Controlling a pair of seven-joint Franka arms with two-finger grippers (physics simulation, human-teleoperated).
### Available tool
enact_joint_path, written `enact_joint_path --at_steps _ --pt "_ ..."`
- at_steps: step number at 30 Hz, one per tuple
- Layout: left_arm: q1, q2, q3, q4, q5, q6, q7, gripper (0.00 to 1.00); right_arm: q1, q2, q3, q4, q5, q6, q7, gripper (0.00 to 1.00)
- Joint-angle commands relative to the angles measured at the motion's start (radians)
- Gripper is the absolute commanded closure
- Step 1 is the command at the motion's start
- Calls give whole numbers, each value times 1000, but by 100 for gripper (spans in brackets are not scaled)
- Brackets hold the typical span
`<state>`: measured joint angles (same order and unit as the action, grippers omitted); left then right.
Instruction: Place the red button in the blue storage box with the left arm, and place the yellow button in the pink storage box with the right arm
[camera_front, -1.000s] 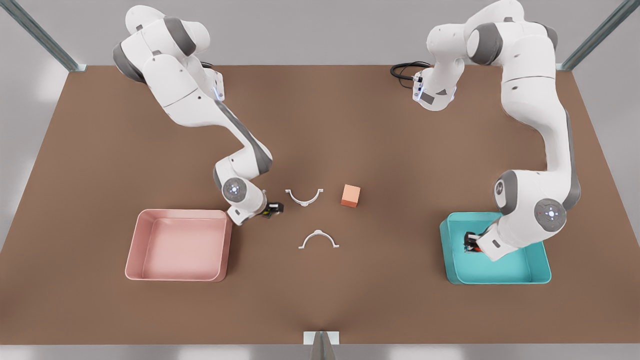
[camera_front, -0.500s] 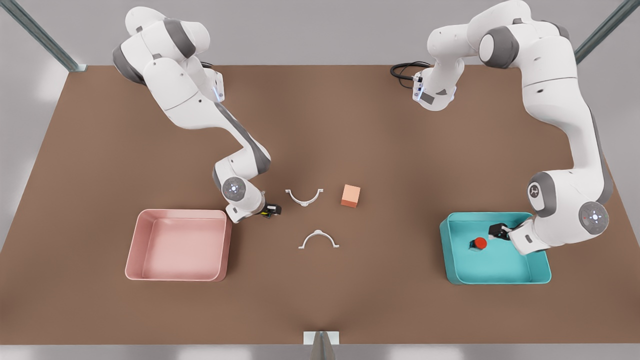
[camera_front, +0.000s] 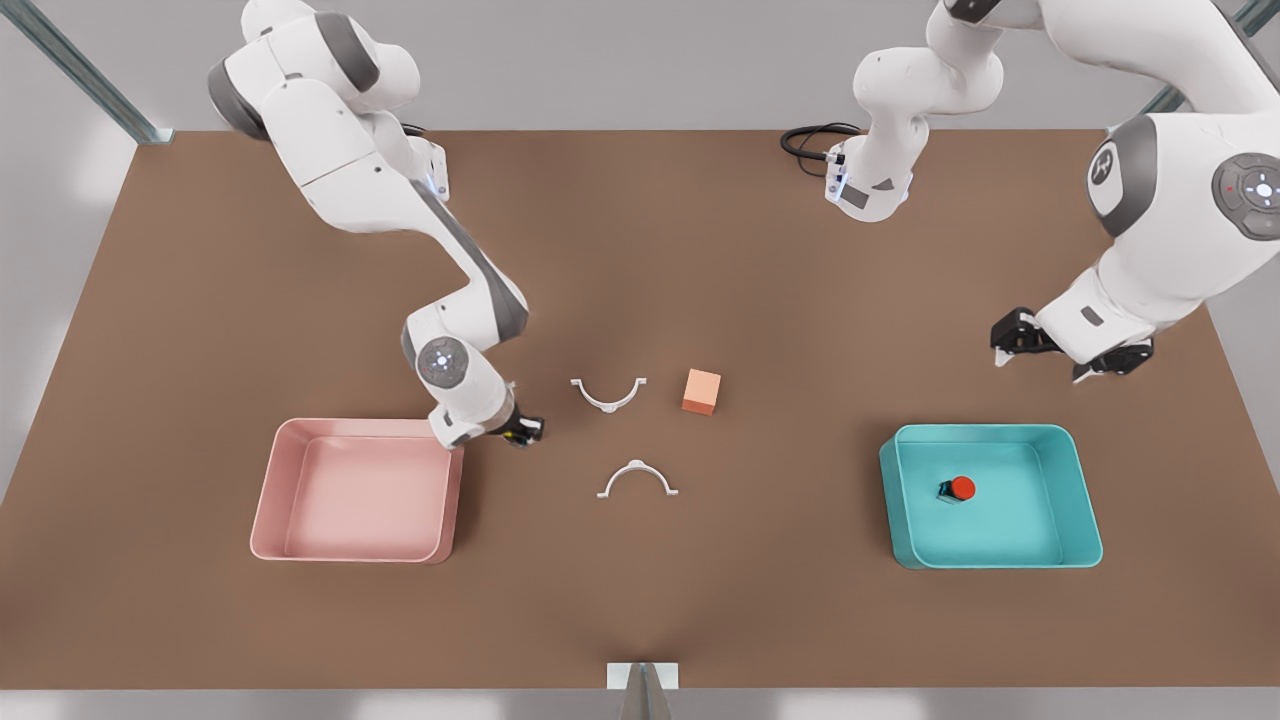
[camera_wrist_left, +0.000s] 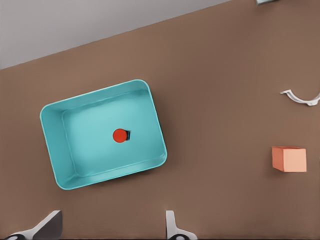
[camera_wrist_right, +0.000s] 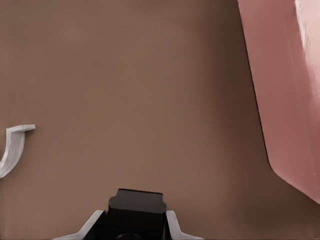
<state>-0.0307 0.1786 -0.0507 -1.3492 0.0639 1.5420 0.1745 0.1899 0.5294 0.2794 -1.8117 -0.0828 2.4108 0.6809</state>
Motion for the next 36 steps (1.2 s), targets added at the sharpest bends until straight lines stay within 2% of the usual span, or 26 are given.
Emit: enact_joint_path --at_steps 1,3,5,10,15,16,17,21,23,25,27,29,30,31,32,33,34,36 --pt "0 -2 0 1 8 -82 -260 0 -30 -40 0 8 -109 -114 56 72" --pt "0 -2 0 1 7 -80 -259 0 -89 -51 1 22 -112 -130 -61 72" --pt "0 -2 0 1 7 -77 -259 0 -148 -71 3 72 -112 -239 -181 72" --pt "-1 5 0 12 -13 -74 -257 0 -257 -85 -3 74 -115 -239 -379 72" --pt "-1 5 0 18 -13 -74 -260 0 -308 -71 -3 66 -127 -285 -420 58" --pt "-1 5 0 18 -13 -74 -260 0 -314 -69 -3 66 -127 -286 -432 6" --pt "-1 5 0 18 -13 -74 -260 0 -314 -69 -3 66 -126 -297 -431 0" --pt "-1 5 0 18 -13 -74 -259 0 -311 -74 7 104 -126 -367 -429 0" --pt "-1 5 0 18 -16 -74 -260 0 -299 -109 55 224 -123 -556 -379 0" --pt "-1 5 0 19 -16 -74 -260 0 -297 -186 99 267 -123 -636 -374 0" --pt "-1 4 0 19 -16 -74 -257 0 -299 -192 110 374 -124 -745 -385 0" --pt "-1 4 -3 19 -16 -74 -260 0 -305 -201 103 407 -109 -765 -454 0" --pt "-1 4 -5 21 -16 -74 -262 0 -302 -229 64 410 -91 -766 -483 0" --pt "-1 4 -3 38 -19 -74 -265 0 -215 -262 -107 405 -39 -766 -558 0" --pt "-1 4 -3 38 -19 -74 -265 0 -96 -292 -317 405 77 -795 -659 0" --pt "-1 4 -5 38 -19 -74 -265 0 -43 -324 -384 405 83 -834 -667 0" --pt "-1 4 -5 38 -19 -76 -264 0 -38 -374 -385 387 83 -889 -652 0" --pt "-1 4 -5 38 -19 -74 -264 0 -36 -382 -385 364 83 -889 -649 0"
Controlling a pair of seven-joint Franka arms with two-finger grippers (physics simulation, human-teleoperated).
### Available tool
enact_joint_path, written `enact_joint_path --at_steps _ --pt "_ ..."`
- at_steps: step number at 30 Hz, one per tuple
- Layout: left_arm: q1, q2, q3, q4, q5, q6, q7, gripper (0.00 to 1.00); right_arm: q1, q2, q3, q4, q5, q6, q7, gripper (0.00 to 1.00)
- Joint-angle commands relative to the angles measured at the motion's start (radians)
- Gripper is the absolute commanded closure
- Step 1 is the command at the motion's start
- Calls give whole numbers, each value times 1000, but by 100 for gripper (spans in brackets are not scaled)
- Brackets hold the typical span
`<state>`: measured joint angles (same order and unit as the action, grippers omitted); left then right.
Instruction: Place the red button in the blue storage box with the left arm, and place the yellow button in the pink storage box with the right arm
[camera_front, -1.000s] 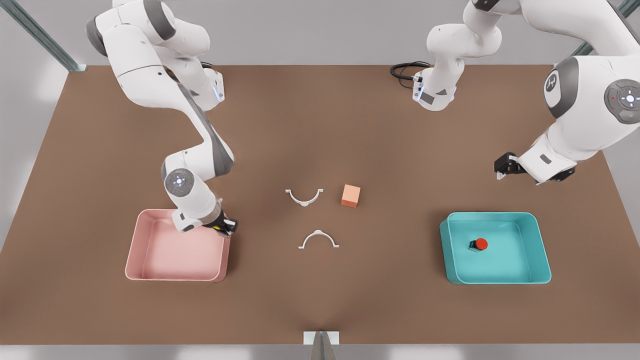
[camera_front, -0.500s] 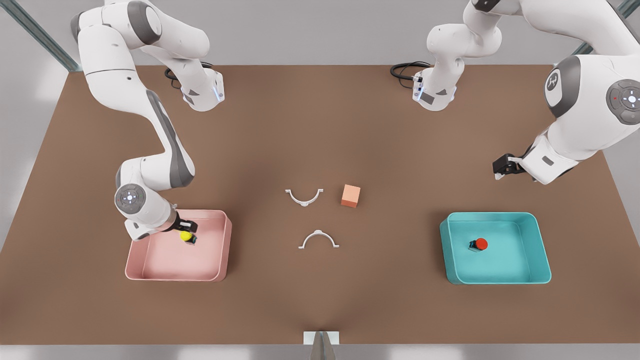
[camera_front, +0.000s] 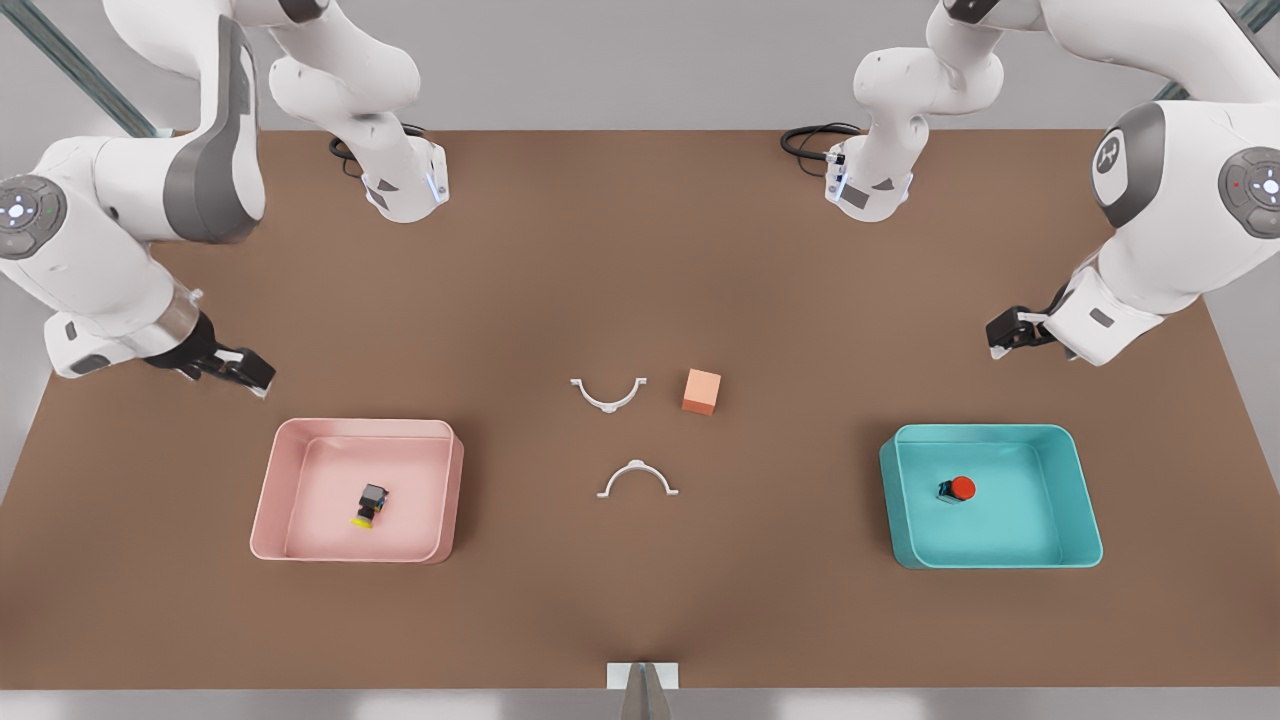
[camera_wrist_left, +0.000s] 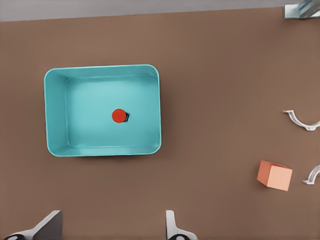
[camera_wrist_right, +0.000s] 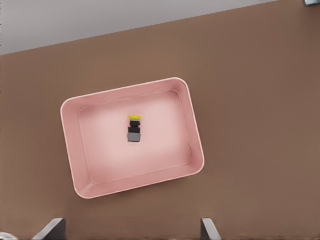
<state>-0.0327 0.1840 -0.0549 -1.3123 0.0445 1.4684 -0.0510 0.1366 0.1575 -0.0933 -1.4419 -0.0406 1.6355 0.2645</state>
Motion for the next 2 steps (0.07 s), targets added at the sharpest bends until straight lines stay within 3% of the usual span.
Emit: enact_joint_path --at_steps 1,2 --pt "0 -1 0 1 0 -2 -38 0 15 -6 -8 -6 41 -114 -231 0" --pt "0 -1 0 1 0 0 -38 0 15 -6 -5 -6 41 -114 -212 0"
